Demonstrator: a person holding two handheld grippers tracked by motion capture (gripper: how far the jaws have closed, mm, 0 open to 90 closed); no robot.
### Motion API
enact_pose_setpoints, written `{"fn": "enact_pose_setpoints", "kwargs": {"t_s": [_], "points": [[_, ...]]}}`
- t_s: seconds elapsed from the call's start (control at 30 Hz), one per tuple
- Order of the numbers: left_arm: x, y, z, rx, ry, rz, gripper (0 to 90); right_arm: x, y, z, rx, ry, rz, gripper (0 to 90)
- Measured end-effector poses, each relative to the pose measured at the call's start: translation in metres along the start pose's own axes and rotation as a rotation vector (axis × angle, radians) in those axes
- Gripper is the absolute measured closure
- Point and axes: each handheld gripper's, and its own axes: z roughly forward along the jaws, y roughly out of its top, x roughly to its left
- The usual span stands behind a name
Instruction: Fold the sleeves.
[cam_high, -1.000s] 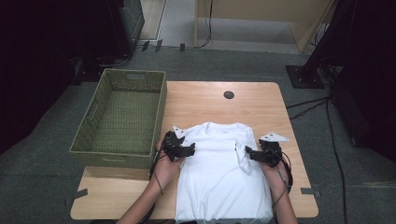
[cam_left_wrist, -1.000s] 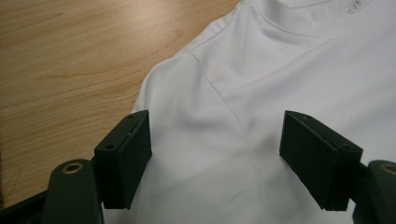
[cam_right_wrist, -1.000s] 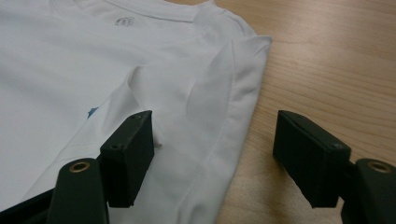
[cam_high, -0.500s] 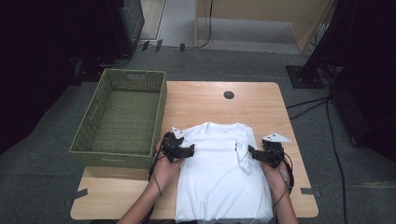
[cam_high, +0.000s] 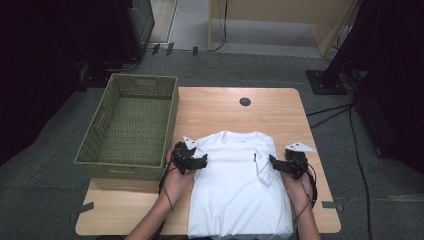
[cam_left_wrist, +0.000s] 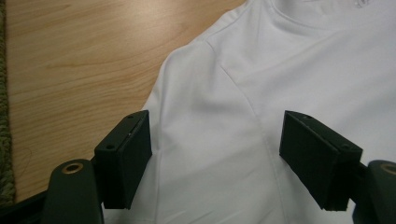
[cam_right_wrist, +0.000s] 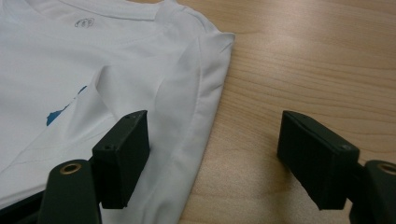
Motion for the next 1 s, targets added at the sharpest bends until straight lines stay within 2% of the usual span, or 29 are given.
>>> {"fn": "enact_pose_setpoints", "kwargs": {"t_s": [0.27,0.43,0.93,1.0], "points": [[0.0,-0.001,0.0,-0.008,0.005,0.003,25.6,-0.001,0.0,0.001,0.004,0.003,-0.003,23.2],[0.0,-0.002,-0.002,-0.036,-0.001,0.002,25.6,-0.004,0.001,0.001,0.004,-0.007,0.001,23.2],[-0.001,-0.002,0.002,-0.04,0.018,0.003,25.6,-0.01,0.002,0.002,0.005,-0.012,0.01,22.4],[0.0,-0.003,0.002,-0.039,0.024,0.013,25.6,-0.011,0.002,0.002,0.005,-0.015,0.01,22.4]]}}
